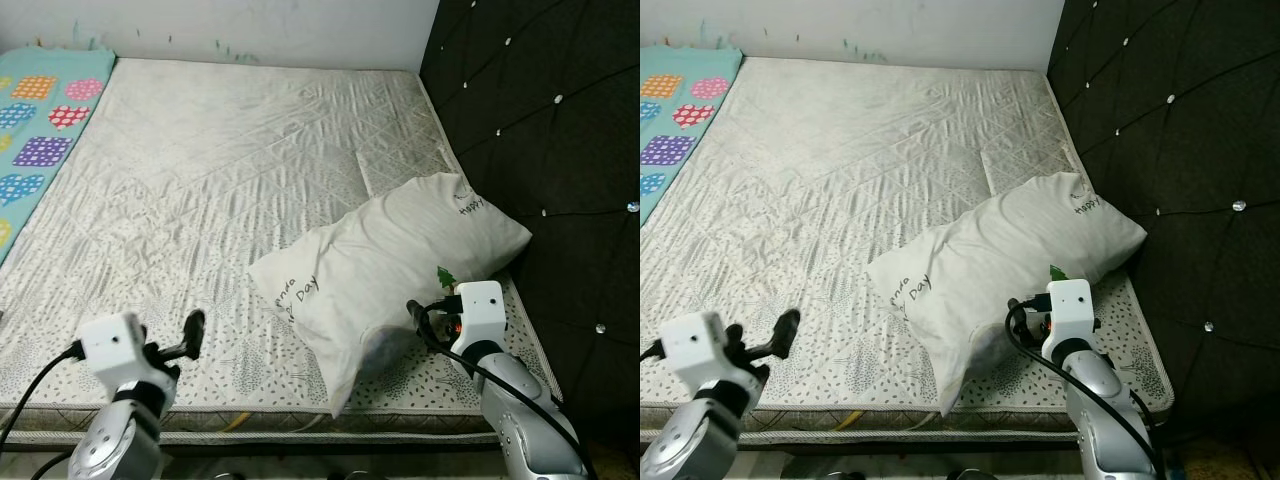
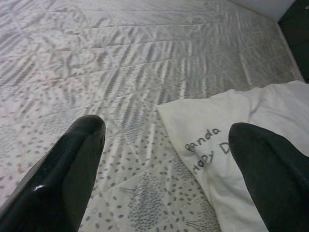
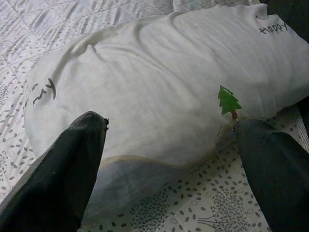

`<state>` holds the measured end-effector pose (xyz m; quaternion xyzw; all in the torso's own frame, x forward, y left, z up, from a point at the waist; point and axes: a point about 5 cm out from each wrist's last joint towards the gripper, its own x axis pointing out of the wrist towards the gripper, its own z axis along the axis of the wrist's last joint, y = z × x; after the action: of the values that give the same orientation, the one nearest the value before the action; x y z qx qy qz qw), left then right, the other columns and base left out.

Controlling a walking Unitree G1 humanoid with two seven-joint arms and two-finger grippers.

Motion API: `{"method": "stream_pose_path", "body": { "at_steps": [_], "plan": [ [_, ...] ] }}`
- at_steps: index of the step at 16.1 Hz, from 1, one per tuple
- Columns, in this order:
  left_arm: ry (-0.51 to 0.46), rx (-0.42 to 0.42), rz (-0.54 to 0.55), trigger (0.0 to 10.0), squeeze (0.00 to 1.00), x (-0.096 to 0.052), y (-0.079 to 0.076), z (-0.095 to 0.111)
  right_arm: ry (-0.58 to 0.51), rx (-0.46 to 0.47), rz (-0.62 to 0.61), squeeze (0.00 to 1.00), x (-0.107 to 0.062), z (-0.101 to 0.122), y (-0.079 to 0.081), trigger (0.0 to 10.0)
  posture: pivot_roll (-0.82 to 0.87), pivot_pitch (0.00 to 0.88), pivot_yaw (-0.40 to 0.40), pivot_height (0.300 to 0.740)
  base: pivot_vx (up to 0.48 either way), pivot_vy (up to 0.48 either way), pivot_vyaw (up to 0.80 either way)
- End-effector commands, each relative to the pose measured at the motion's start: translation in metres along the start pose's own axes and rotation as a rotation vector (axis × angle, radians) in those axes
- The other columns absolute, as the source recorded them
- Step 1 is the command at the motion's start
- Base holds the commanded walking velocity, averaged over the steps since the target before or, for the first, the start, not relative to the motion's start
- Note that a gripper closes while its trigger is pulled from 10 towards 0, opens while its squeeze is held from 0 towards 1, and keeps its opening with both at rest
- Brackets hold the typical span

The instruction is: Clean up the room

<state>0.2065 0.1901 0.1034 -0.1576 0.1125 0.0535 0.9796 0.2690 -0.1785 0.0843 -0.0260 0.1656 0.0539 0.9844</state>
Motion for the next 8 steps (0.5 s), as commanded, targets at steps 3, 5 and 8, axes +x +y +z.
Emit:
{"method": "stream_pose_path", "body": {
  "at_steps": [3,5,8],
  "plan": [
    [0.013,0.025,-0.004,10.0,0.00,0.0018,0.0011,-0.0007,-0.021,0.007,0.003,0.00,-0.0016,0.0004,-0.0006,10.0,-0.04,0.132,-0.029,0.700,0.000,0.000,0.00],
    [-0.014,0.043,-0.004,10.0,0.00,0.0046,-0.0007,0.0030,-0.035,-0.001,0.002,0.00,-0.0015,0.0023,-0.0005,10.0,-0.04,0.131,-0.030,0.670,0.000,0.000,0.00],
    [-0.045,0.048,-0.011,10.0,0.00,0.0055,-0.0028,0.0063,-0.055,0.001,0.013,0.00,-0.0023,0.0043,0.0004,10.0,-0.04,0.130,-0.032,0.630,0.000,0.000,0.00]
  ]
}}
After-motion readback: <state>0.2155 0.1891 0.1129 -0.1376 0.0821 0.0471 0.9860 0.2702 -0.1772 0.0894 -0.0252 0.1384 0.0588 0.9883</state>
